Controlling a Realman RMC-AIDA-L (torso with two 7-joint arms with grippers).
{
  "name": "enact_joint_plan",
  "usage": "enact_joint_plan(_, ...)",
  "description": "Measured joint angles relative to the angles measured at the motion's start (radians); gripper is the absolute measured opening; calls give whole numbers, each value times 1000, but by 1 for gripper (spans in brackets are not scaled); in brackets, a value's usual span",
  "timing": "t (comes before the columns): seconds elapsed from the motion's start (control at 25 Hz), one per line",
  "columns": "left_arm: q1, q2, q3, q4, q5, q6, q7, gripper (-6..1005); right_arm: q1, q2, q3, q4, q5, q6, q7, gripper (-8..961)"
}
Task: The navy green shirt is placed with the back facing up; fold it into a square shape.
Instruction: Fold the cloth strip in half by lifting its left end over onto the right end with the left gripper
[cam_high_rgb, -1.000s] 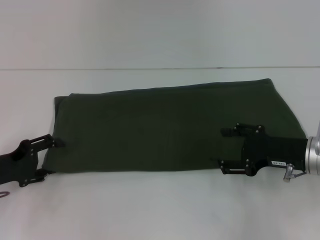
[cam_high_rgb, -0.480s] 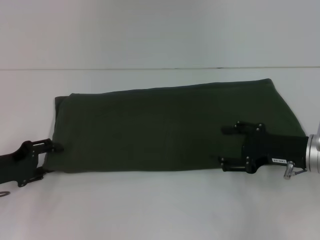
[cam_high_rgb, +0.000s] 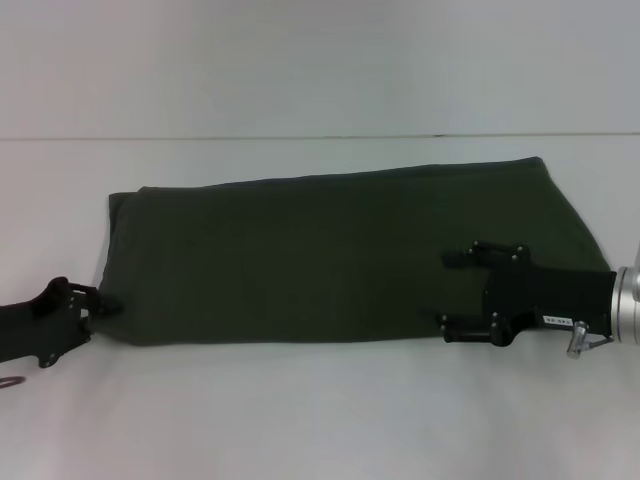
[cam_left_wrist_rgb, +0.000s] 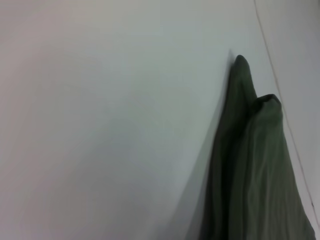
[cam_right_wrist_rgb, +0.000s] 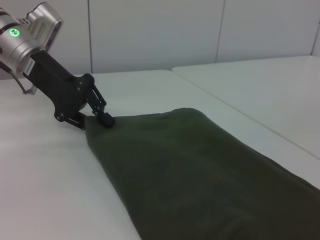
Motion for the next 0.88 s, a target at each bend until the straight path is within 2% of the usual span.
enact_joint_plan(0.2, -8, 2, 0, -1, -5, 2, 10, 136, 1, 1, 0, 0, 0, -1, 0, 860)
enact_joint_plan(0.44, -16, 4, 0, -3, -14, 2, 19, 6, 1, 2, 0, 0, 0, -1, 0, 860)
enact_joint_plan(0.68, -18, 2, -4, -1, -15, -4, 47, 7, 2, 2, 5, 0, 1, -1, -1, 860)
enact_joint_plan(0.88, 1, 14, -12, 37, -18, 0, 51, 7, -4, 0, 8, 0, 13, -1, -1, 861)
